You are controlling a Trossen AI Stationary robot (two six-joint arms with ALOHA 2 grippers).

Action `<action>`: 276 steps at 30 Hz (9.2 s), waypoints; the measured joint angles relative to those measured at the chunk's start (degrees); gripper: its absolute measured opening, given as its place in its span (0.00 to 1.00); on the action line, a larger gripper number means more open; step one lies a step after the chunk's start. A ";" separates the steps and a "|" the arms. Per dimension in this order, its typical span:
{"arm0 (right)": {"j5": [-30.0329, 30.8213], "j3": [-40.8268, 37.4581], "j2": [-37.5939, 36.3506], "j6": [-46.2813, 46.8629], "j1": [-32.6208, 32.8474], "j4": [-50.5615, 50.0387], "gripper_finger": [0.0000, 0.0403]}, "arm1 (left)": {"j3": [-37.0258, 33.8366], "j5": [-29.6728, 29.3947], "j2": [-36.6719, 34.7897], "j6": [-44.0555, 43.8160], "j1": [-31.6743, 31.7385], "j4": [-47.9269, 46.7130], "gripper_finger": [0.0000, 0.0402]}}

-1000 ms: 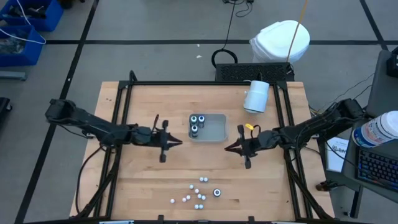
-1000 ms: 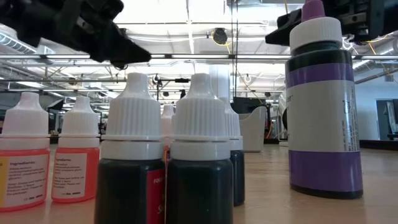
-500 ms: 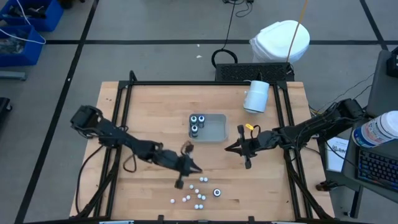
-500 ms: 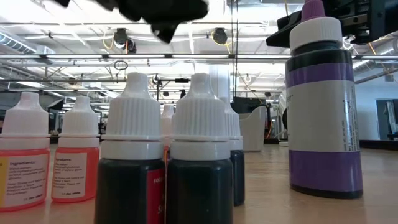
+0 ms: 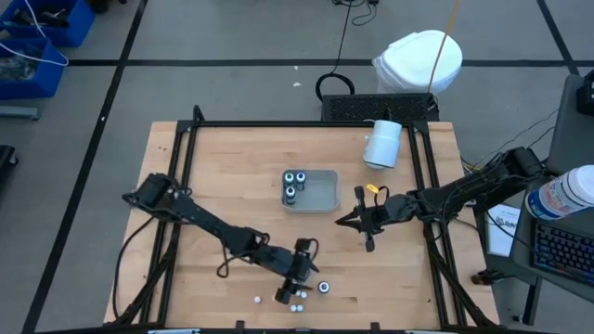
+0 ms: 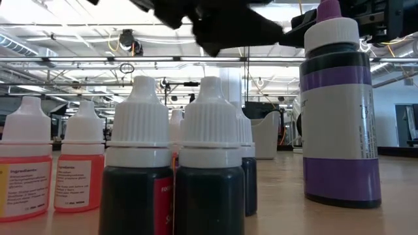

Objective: Pick & Place food coloring
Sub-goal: Put the large violet food coloring bottle into the gray bin, then put the small orange food coloring bottle into the gray bin

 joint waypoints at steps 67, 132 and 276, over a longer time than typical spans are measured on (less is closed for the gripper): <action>-0.01 0.04 -0.57 -0.76 -0.02 -0.94 0.00 | 9.06 16.03 10.58 -1.94 4.24 0.64 0.32; -0.02 0.04 -0.55 -0.59 -0.07 -0.09 0.00 | -7.84 -43.90 -4.99 -13.83 13.73 -4.54 0.30; 4.15 23.41 39.69 18.91 11.02 2.83 0.40 | -49.17 -37.96 -54.70 6.91 -1.46 6.47 0.09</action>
